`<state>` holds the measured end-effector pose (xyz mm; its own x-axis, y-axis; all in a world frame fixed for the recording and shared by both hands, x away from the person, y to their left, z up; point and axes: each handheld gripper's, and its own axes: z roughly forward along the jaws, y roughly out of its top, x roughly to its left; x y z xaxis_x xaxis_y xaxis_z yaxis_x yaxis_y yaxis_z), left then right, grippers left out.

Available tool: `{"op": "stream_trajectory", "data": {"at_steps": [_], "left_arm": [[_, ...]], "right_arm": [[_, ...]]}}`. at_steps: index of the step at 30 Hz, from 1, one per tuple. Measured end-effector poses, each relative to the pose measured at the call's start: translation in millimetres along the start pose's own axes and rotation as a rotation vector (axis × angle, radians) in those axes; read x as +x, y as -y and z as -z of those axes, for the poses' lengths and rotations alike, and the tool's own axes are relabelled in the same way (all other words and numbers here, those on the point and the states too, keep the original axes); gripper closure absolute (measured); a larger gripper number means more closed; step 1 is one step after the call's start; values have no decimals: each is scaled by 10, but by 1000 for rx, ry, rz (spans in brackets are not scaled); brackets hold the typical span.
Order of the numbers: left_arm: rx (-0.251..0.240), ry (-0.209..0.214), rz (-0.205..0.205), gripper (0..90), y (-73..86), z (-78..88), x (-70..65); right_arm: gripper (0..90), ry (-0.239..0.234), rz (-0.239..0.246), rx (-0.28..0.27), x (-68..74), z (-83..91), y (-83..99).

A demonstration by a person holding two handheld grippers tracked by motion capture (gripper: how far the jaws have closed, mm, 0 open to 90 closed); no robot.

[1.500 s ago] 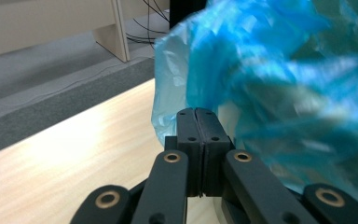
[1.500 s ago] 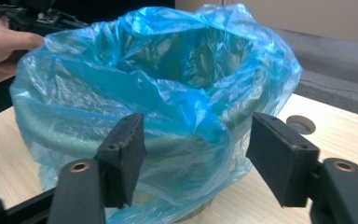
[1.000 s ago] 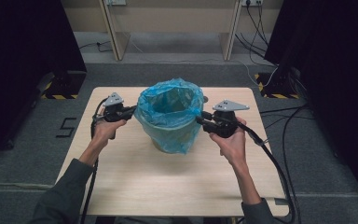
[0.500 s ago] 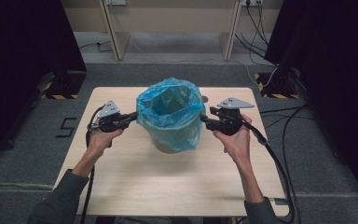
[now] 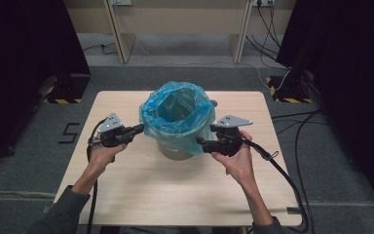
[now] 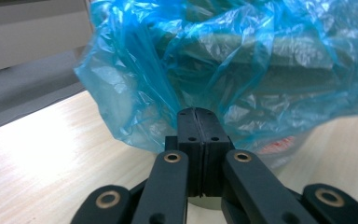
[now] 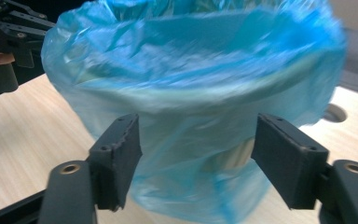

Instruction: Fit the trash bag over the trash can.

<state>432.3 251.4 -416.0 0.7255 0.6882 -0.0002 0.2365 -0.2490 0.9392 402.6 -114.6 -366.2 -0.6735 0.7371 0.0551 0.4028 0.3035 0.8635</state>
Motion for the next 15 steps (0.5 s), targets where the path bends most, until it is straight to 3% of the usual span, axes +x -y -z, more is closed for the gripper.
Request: {"op": "stream_trajectory", "data": {"at_steps": [4,5,6,7,8,9,11,12,13,15], "left_arm": [[3,19,-12,849,-1,40,-71],[0,15,-10,810,-21,73,-71],[0,15,-10,764,-21,73,-71],[3,17,-14,723,-51,119,-60],[3,17,-14,683,-51,119,-60],[1,18,-15,649,-66,144,-53],[0,31,2,604,-100,211,-6],[0,31,2,581,-100,211,-6],[-8,12,4,560,-134,251,33],[-25,10,15,510,-187,280,68]], "right_arm": [[298,-15,-9,27,27,-95,66],[357,-28,-16,37,30,-142,94],[357,-28,-16,37,30,-142,94],[498,-44,-4,35,18,-163,108],[498,-44,-4,35,18,-163,108],[630,-48,15,33,-6,-164,112],[720,-44,26,28,-32,-148,112],[720,-44,26,28,-32,-148,112],[790,-42,33,19,-64,-124,113],[833,-37,45,16,-95,-114,120]]}}
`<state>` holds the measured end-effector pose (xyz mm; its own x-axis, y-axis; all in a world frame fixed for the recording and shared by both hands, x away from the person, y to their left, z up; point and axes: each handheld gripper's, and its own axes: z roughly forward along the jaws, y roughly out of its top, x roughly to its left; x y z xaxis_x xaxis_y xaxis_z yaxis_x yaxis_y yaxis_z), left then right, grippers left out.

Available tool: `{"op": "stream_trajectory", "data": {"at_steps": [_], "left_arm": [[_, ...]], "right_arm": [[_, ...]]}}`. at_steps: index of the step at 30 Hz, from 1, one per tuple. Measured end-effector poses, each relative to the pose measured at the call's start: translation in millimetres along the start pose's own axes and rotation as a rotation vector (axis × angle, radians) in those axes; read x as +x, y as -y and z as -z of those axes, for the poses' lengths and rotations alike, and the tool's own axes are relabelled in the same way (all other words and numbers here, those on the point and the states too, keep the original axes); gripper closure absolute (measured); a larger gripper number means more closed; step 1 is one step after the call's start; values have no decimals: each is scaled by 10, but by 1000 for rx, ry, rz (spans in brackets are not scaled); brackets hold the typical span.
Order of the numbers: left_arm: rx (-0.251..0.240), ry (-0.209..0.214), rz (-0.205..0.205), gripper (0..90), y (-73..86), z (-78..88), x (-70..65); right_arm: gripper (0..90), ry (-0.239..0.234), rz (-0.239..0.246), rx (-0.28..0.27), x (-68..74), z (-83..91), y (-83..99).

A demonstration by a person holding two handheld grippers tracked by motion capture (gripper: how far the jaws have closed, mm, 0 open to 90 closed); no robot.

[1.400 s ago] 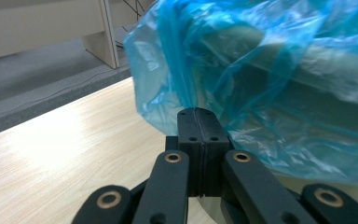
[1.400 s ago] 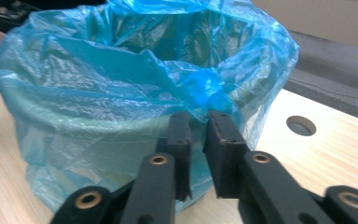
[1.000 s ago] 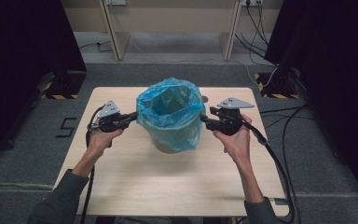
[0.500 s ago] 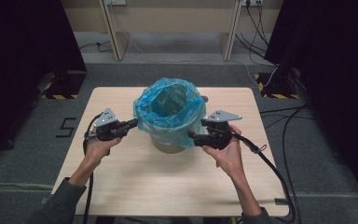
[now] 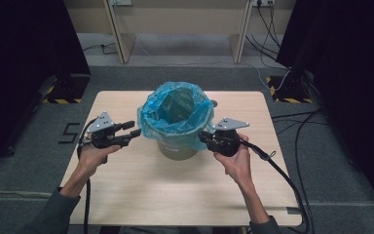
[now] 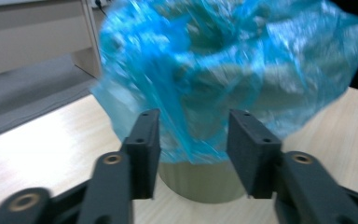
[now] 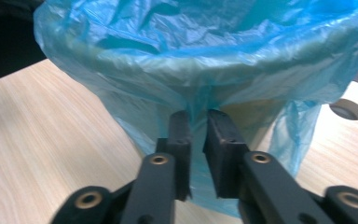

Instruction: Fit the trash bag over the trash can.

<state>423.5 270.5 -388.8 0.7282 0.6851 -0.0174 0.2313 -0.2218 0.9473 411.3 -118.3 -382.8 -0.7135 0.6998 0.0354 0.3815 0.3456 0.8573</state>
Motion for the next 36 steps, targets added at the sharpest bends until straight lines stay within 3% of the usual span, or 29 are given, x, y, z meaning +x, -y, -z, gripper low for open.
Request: {"op": "stream_trajectory", "data": {"at_steps": [5,6,9,12,13,15,16,20,24,29,32,34,36], "left_arm": [[-23,-25,1,410,-207,-37,53],[-26,-39,-2,404,-337,-111,88],[-18,-43,-8,398,-457,-214,115],[70,-50,-49,381,-606,-477,176],[81,-41,-31,376,-615,-542,208],[83,-36,-11,426,-617,-595,232],[107,-27,-29,466,-631,-667,254],[118,-31,-73,667,-686,-719,265],[96,-63,-58,832,-776,-742,329],[64,-98,-15,851,-835,-759,454],[87,-146,-15,851,-792,-801,554],[108,-158,28,853,-689,-866,670],[117,-161,35,856,-648,-888,695]], "right_arm": [[855,8,-1,12,-54,-12,34],[846,9,-8,10,-73,-12,46],[799,11,-9,6,-75,-5,51],[704,21,-17,-7,-62,25,56],[693,20,-20,-9,-63,33,58],[679,21,-22,-11,-65,39,61],[658,22,-27,-13,-74,52,72],[622,24,-30,-32,-84,80,92],[580,24,-21,-45,-46,109,95],[539,10,-26,-42,-2,110,102],[497,2,-34,-37,32,95,118],[463,-12,-41,-38,76,59,135],[445,-21,-49,-38,106,30,146]]}}
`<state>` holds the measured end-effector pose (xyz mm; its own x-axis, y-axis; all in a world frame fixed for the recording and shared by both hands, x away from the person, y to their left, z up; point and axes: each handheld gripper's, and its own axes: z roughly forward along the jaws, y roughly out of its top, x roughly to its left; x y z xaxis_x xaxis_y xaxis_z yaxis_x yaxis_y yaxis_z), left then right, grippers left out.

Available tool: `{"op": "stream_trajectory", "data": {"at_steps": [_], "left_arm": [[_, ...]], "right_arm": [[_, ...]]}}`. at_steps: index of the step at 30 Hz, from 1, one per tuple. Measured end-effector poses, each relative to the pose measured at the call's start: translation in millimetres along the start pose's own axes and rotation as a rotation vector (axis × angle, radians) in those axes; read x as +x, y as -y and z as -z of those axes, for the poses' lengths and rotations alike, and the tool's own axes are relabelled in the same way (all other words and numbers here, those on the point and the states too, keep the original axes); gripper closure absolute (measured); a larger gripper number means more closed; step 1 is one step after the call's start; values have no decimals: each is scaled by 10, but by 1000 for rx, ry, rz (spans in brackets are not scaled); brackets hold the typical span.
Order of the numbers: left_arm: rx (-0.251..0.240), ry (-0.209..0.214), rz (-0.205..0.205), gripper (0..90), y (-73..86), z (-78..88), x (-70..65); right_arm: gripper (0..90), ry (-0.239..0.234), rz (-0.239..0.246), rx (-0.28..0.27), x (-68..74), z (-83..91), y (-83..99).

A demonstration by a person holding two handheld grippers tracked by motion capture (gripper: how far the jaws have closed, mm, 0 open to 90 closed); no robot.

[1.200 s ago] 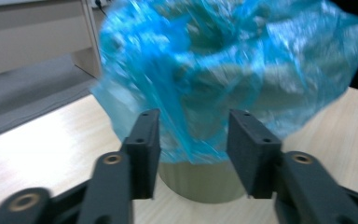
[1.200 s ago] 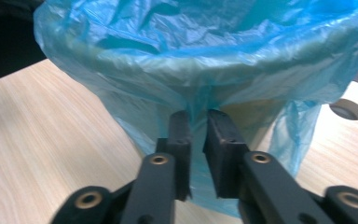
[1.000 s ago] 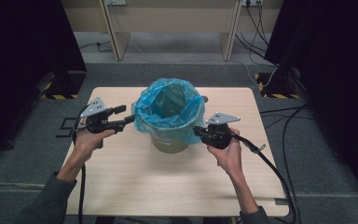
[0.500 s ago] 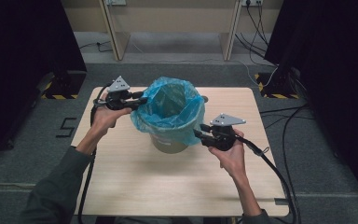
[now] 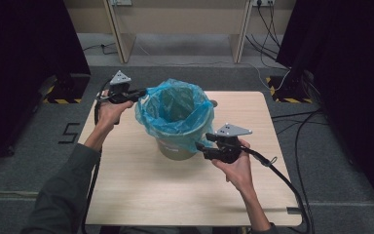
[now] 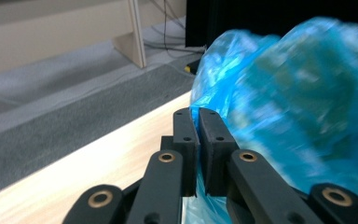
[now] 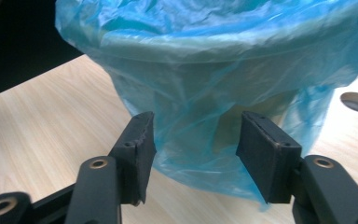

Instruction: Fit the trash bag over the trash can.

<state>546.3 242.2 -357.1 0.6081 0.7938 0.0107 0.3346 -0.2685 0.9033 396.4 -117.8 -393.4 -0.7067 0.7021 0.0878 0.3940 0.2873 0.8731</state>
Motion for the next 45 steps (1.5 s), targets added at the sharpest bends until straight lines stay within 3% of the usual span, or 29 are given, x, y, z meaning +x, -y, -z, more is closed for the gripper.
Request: {"op": "stream_trajectory", "data": {"at_steps": [2,7,9,14,22,23,24,25,27,28,29,32,37,43,45], "left_arm": [[35,2,-4,858,134,-75,20],[69,8,9,869,352,-149,34],[82,8,-4,873,427,-167,20],[51,30,16,873,530,-103,21],[26,54,-1,871,604,22,23],[21,57,1,871,615,35,27],[16,64,7,871,634,58,20],[16,64,7,871,634,58,20],[15,71,6,871,655,71,13],[15,71,4,871,661,73,15],[15,72,6,871,670,74,18],[29,72,10,871,725,22,37],[43,68,11,863,804,-15,58],[5,53,9,690,765,141,50],[-8,51,10,669,755,207,44]], "right_arm": [[440,-9,-5,-1,20,-29,14],[422,-11,-11,1,35,-68,30],[413,-12,-16,0,35,-79,28],[388,0,-21,-13,17,-98,7],[368,0,-30,-26,2,-154,-25],[408,-1,-26,-28,2,-160,-29],[530,3,3,-27,-1,-162,-40],[530,3,3,-27,-1,-162,-40],[650,12,39,-23,-5,-158,-47],[751,15,66,-16,-16,-156,-51],[751,15,66,-16,-16,-156,-51],[860,23,95,1,-56,-164,-49],[900,11,112,22,-72,-207,-11],[900,12,130,33,-61,-198,23],[900,9,133,39,-58,-201,40]]}}
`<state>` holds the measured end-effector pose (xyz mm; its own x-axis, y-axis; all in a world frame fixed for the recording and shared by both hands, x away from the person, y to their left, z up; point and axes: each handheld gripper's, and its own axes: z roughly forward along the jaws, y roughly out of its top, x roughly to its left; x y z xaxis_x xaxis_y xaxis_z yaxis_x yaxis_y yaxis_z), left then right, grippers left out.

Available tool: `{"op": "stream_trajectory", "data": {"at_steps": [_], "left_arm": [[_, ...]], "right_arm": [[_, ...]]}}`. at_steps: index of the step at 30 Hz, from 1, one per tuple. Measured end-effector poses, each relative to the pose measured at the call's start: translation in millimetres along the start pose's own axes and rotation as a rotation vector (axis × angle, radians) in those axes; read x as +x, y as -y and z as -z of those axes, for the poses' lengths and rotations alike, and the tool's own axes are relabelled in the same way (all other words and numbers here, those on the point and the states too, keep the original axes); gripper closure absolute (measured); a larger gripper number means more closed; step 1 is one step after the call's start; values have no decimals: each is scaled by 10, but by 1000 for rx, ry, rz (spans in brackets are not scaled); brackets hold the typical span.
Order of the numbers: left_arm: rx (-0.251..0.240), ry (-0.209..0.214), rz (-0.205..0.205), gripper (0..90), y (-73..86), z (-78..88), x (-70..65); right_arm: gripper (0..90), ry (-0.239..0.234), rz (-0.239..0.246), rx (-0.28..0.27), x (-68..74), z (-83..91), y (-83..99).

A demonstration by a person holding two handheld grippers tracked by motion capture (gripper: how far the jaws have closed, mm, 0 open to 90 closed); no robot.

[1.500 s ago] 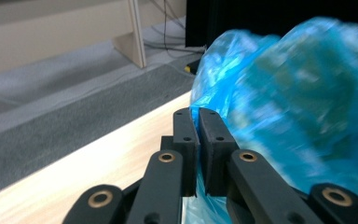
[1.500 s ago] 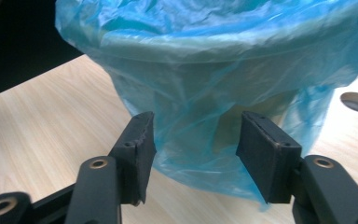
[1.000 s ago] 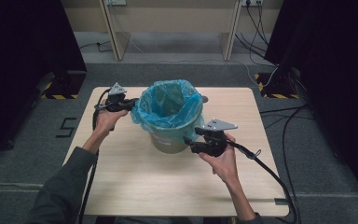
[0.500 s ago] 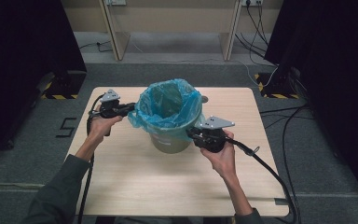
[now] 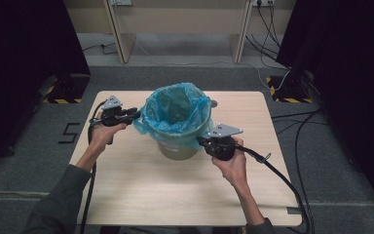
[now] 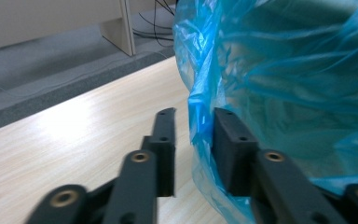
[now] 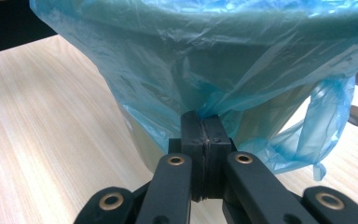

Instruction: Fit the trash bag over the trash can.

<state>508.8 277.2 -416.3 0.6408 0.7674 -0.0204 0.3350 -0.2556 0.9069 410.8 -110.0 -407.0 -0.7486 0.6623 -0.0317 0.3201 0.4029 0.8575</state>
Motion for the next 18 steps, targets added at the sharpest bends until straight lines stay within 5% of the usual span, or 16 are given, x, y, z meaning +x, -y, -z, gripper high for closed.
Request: {"op": "stream_trajectory", "data": {"at_steps": [2,12,18], "left_arm": [[-14,1,3,600,3,56,-23],[-28,22,-12,527,82,168,-143],[-57,17,12,452,84,288,-142]], "right_arm": [[900,1,-5,17,-4,-33,54],[900,-8,-23,70,-14,-151,247],[675,17,-66,20,-11,30,200]]}}
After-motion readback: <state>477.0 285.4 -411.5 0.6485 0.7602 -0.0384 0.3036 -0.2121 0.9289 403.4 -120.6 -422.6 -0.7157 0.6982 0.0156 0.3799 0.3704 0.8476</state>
